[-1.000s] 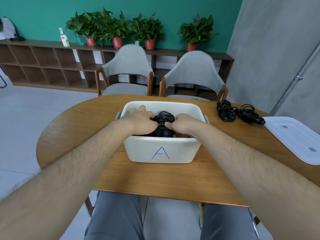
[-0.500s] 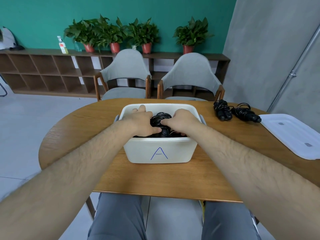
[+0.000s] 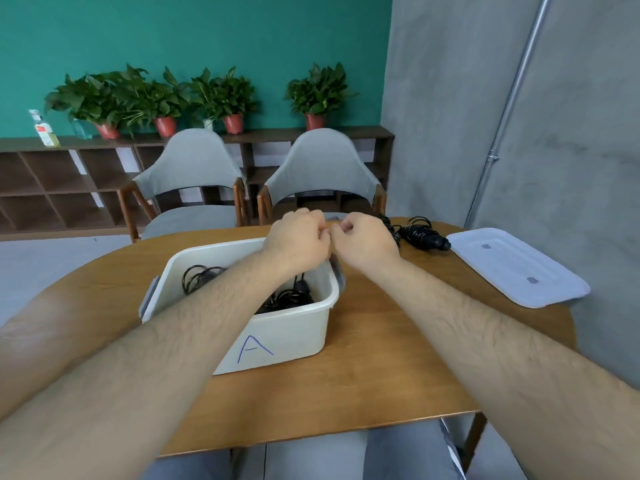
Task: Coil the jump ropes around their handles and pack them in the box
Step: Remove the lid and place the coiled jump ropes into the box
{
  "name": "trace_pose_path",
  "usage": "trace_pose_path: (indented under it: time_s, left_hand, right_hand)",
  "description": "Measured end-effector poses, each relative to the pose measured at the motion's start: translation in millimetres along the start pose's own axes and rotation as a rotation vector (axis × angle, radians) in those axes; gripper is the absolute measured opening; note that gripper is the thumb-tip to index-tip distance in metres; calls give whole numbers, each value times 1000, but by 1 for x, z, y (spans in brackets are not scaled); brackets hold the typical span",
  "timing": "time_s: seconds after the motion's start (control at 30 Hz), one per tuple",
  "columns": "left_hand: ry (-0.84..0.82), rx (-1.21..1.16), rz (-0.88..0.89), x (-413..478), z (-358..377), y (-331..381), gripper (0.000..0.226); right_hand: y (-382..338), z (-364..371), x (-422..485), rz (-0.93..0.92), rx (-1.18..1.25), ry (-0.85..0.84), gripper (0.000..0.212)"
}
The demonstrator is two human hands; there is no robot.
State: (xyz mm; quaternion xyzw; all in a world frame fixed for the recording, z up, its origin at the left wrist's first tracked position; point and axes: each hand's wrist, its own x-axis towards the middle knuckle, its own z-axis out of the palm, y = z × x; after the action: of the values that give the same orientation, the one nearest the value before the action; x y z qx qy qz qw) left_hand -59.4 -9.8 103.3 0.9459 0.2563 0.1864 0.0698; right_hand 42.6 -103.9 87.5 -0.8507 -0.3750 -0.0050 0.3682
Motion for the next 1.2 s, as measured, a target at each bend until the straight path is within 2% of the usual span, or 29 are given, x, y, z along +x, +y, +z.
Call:
trace_pose_path:
  time_s: [0.1, 0.3, 0.4, 0.6, 0.77, 1.0, 1.2]
  left_hand:
    - [-39, 17, 63, 28, 20, 33, 20]
    - [-239, 52, 156, 100, 73, 82, 23]
    - [-334, 90, 183, 137, 101, 90, 26]
    - [-606, 225, 102, 206, 145, 101, 62]
    - [-676, 308, 60, 234, 171, 110, 80]
    - [-693, 187, 8, 229, 189, 112, 75]
    - [-732, 190, 1, 187, 176, 121, 85]
  right_hand:
    - [38, -11, 14, 57, -14, 49, 27]
    - [115, -16, 47, 150, -28, 124, 21]
    - [150, -10, 67, 207, -97, 131, 31]
    - [204, 3, 113, 291, -338, 138, 51]
    - [241, 14, 147, 414, -417, -44, 61]
    - [254, 19, 141, 326, -386, -4, 60]
    - [236, 10, 91, 312, -325, -29, 56]
